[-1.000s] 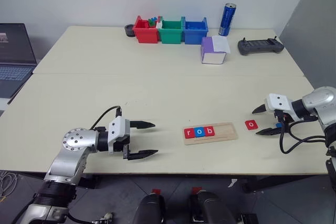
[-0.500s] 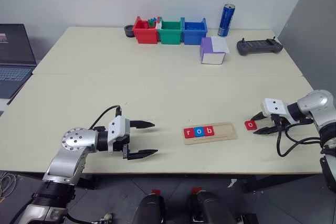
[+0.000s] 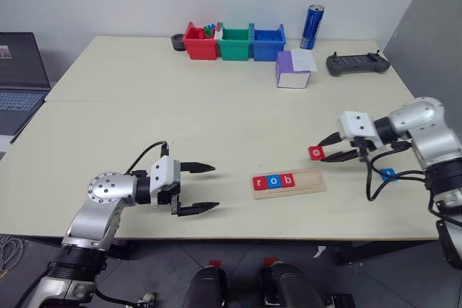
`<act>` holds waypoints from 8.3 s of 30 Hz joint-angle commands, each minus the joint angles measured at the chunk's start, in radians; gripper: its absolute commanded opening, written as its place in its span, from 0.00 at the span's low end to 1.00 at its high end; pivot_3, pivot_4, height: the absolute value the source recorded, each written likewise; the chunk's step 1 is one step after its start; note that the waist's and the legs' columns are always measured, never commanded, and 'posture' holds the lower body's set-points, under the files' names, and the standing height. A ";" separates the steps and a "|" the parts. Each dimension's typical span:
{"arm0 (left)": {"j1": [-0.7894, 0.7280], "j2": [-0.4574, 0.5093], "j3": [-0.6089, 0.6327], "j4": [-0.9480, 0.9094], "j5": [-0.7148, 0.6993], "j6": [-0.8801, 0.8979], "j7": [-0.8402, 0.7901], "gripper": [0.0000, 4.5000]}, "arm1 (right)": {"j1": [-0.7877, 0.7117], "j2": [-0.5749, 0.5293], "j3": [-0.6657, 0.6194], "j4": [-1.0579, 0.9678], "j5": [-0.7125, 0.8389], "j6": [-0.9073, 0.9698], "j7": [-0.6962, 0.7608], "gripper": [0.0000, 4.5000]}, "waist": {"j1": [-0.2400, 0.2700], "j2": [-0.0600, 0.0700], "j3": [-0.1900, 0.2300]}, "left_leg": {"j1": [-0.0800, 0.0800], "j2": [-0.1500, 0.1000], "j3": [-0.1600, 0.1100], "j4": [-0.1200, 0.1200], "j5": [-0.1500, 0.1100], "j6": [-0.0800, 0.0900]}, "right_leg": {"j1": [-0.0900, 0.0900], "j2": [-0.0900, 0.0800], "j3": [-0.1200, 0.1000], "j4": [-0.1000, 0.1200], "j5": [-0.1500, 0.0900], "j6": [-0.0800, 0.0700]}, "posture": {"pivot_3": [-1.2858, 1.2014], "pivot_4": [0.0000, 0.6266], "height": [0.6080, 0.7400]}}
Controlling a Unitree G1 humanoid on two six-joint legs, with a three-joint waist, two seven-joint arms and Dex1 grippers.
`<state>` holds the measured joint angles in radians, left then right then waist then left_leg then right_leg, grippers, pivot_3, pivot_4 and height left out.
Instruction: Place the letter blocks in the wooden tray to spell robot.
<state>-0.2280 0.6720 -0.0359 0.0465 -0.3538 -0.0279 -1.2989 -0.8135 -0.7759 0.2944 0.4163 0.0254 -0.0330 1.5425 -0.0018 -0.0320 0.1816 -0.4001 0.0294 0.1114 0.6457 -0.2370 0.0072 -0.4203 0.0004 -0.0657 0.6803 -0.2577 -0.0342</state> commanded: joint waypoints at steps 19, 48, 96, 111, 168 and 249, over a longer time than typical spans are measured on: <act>0.023 0.000 0.011 -0.042 -0.009 -0.007 0.016 1.00 | 0.039 0.034 0.084 -0.048 -0.096 0.081 -0.023 0.32 | -0.002 0.000 0.000 | 0.000 0.000 0.000 0.000 0.000 0.000 | 0.000 -0.001 0.000 0.000 0.000 0.000 | 0.52 0.24 1.00; 0.035 0.006 0.014 -0.048 -0.011 -0.007 0.024 1.00 | 0.016 0.057 0.081 -0.052 -0.110 0.104 -0.017 0.32 | -0.002 0.000 0.000 | 0.000 0.000 0.001 0.000 0.000 0.000 | 0.000 -0.001 0.000 0.000 0.000 0.000 | 0.52 0.24 1.00; 0.022 0.003 0.003 -0.035 -0.011 -0.006 0.015 1.00 | 0.001 0.071 -0.018 0.031 -0.017 0.170 -0.106 0.42 | -0.002 0.000 0.000 | 0.000 -0.001 0.001 0.000 0.000 0.000 | 0.000 -0.001 0.000 0.000 0.000 0.000 | 0.52 0.24 1.00; 0.048 0.011 0.013 -0.063 -0.014 0.005 0.023 1.00 | -0.003 0.108 0.010 0.113 -0.066 0.103 -0.134 0.01 | -0.002 0.000 0.000 | 0.000 -0.001 0.001 0.000 0.000 0.000 | 0.000 -0.001 0.000 0.000 0.000 0.000 | 0.52 0.24 1.00; 0.022 0.006 0.006 -0.043 -0.004 -0.002 0.017 1.00 | 0.107 0.026 0.022 0.006 -0.049 0.093 -0.038 0.01 | -0.002 0.000 0.000 | 0.000 0.000 0.001 0.000 0.000 0.000 | 0.000 -0.001 0.000 0.000 0.000 0.000 | 0.52 0.24 1.00; -0.145 -0.076 -0.065 0.157 0.019 -0.082 -0.095 1.00 | 0.735 0.170 -0.835 -0.626 0.274 0.936 -1.038 1.00 | -0.002 0.001 -0.002 | -0.001 -0.001 0.000 -0.001 0.000 0.000 | 0.000 0.000 0.000 -0.001 0.000 0.001 | 0.52 0.24 1.00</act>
<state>-0.3613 0.5949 -0.1037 0.2105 -0.3308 -0.0958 -1.3883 -0.0594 -0.5818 -0.5338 -0.2218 0.2967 0.9521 0.5039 -0.0038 -0.0305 0.1796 -0.4010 0.0282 0.1113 0.6448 -0.2374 0.0075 -0.4206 0.0004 -0.0656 0.6794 -0.2578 -0.0334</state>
